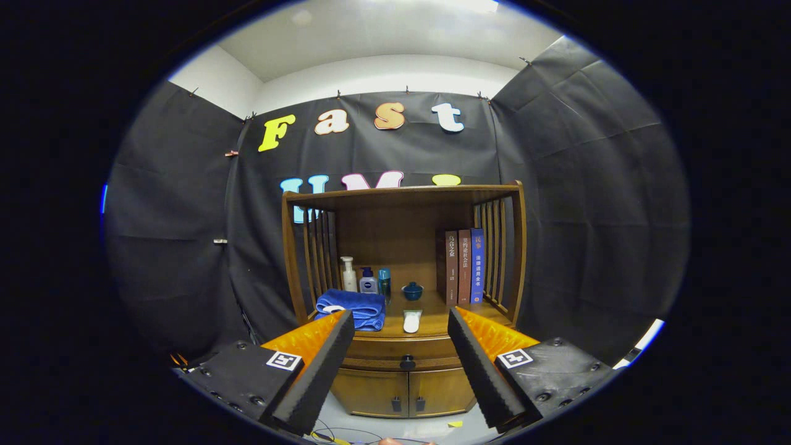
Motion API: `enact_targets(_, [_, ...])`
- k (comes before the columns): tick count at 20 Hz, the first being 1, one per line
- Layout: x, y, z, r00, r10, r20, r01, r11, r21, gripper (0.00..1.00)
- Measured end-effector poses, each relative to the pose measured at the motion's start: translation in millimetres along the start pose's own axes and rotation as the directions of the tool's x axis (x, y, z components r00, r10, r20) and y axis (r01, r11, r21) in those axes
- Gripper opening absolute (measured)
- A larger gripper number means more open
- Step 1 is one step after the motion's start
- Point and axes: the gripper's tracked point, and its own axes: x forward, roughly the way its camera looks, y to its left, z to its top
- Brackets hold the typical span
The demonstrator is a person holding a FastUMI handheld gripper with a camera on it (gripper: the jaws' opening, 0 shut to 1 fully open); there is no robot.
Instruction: Pull open the drawer, take out the items inside it, and place them on the countertop above the cabinet.
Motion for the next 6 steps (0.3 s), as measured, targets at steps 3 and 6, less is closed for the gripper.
enact_targets(3, [-0.7,1.8,-0.3,1.000,0.003,-0.002,-0.003,1.000,0.004,0.99])
enact_targets(6, [-0.5,1.4,0.6,1.000,0.002,0.003,-0.002,1.000,0.001,0.99])
